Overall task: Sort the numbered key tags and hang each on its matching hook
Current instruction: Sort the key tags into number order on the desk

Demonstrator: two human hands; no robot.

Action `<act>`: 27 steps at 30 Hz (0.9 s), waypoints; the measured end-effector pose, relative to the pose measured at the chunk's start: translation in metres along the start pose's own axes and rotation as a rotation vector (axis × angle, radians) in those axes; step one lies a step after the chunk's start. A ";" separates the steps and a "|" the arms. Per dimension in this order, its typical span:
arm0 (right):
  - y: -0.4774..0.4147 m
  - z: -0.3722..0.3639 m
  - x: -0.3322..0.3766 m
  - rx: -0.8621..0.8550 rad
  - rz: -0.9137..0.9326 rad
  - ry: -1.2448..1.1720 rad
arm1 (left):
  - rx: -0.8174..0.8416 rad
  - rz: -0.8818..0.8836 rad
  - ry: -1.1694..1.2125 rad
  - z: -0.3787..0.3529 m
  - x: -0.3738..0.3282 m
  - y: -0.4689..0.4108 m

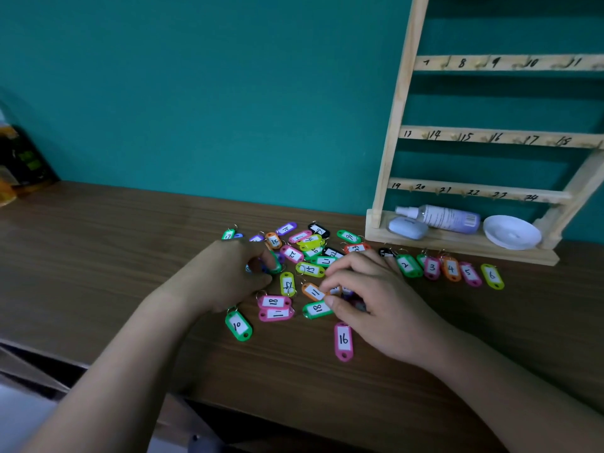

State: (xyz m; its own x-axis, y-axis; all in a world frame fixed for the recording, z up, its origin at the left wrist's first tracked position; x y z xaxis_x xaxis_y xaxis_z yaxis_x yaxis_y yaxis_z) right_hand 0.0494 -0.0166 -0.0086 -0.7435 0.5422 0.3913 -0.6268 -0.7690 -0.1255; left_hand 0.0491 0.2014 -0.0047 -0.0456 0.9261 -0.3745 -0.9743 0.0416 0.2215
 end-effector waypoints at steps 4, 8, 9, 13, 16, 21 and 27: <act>0.000 0.000 0.000 -0.006 -0.001 -0.007 | 0.043 -0.023 0.046 -0.005 0.004 0.000; 0.000 0.002 -0.001 -0.017 -0.002 -0.020 | 0.040 -0.028 0.101 -0.001 0.008 0.002; 0.000 0.003 -0.001 -0.021 -0.003 -0.023 | -0.015 -0.027 0.097 0.005 0.009 0.002; 0.002 0.012 -0.004 -0.081 -0.023 -0.038 | -0.180 0.021 0.077 0.022 0.018 0.003; 0.007 0.028 -0.012 -0.184 -0.071 -0.048 | -0.210 0.076 0.067 0.027 0.028 0.002; 0.013 0.043 -0.026 -0.260 -0.140 -0.103 | -0.262 0.042 0.226 0.038 0.047 0.006; 0.013 0.040 -0.033 -0.236 -0.181 -0.146 | -0.286 0.079 0.270 0.043 0.070 0.009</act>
State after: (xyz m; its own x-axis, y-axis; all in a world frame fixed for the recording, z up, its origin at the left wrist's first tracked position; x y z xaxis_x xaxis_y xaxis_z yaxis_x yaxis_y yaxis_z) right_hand 0.0747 -0.0584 0.0137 -0.5849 0.5951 0.5511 -0.7949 -0.5557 -0.2435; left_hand 0.0462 0.2824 0.0096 -0.1416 0.7886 -0.5983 -0.9859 -0.1666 0.0138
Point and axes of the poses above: each hand's wrist, its own y-axis away from the middle knuckle, its own z-axis out of the back of the hand, x = y × z, the point moved 10 cm from there along -y, towards the middle knuckle, and after that the axes turned 14 degrees about x, right-handed, at the moved point
